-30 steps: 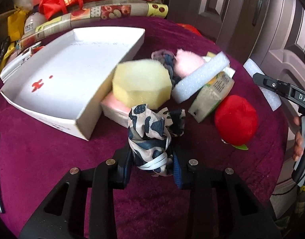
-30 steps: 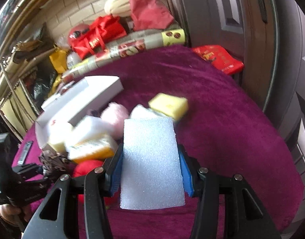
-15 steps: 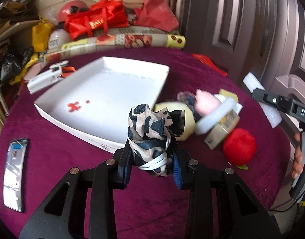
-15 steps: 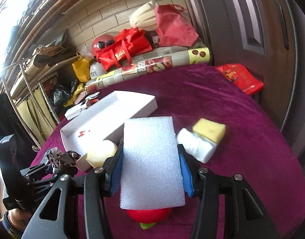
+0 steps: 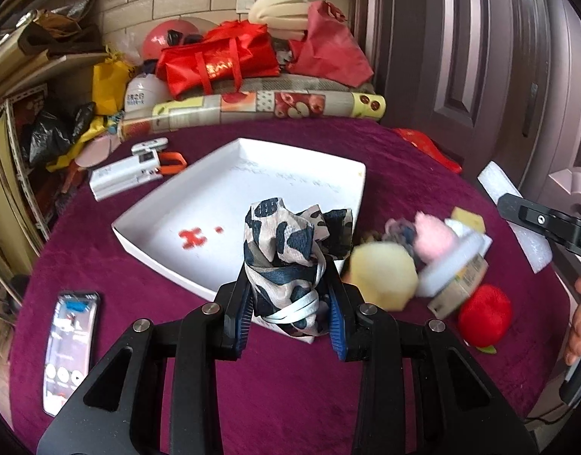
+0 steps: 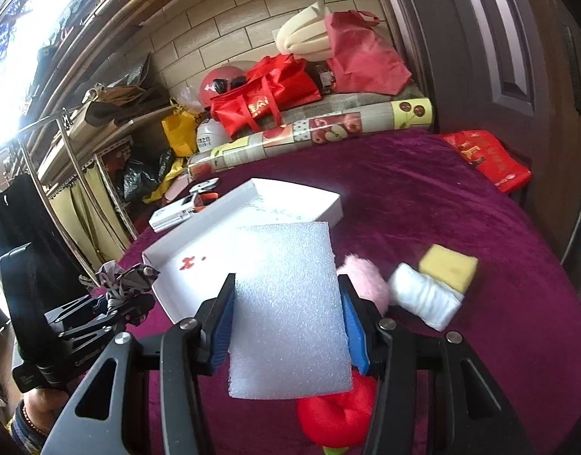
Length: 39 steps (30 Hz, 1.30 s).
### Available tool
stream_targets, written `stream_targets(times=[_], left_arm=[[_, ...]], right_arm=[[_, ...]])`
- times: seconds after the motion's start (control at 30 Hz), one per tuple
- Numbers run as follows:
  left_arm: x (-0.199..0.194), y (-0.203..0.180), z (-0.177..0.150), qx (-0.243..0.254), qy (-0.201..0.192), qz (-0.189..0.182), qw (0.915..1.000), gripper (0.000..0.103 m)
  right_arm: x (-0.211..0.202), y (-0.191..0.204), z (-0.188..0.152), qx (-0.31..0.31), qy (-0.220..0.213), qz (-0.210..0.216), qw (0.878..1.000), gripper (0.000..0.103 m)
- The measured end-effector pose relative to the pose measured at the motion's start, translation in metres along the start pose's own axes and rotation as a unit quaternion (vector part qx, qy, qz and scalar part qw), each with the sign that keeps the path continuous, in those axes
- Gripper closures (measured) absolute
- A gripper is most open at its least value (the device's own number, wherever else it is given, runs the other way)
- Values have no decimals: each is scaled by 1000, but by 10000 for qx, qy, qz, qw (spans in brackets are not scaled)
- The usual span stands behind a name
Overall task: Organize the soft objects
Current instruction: 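Carry the scarf in the left tool over the white tray while the right tool lifts the foam sheet, then lower the scarf into the tray and open the left tool while the right tool drops the foam sheet there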
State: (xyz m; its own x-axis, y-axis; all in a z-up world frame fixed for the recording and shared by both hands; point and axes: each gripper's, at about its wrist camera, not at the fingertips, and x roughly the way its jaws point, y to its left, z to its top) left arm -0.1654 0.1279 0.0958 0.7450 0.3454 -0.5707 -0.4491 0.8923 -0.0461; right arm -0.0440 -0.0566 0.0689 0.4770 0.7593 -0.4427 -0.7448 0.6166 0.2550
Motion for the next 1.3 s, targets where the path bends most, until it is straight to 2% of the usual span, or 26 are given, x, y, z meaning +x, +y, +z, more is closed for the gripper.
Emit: stream_targets(times=[0.33,0.7,0.93,1.07,1.3], left_arm=[[4,11,25,-155,-107,162,9997,70],[24,32,50,-317,-71,451,9985,70],[39,50,53,-458,21,716,9964,70],[57,55,55,-507,200,750,9957,70],[99,57,67,-532,483,908,9933,70]], right_arm=[[10,27,19,-133,-169,153,9997,53],[39,47,39,-196,-7,221,9996,53],[55,57,44,-84,42,299,9995,53],[70,61,47,37,160,333,9993,53],[123,61,51,335,720,196,9966,53]])
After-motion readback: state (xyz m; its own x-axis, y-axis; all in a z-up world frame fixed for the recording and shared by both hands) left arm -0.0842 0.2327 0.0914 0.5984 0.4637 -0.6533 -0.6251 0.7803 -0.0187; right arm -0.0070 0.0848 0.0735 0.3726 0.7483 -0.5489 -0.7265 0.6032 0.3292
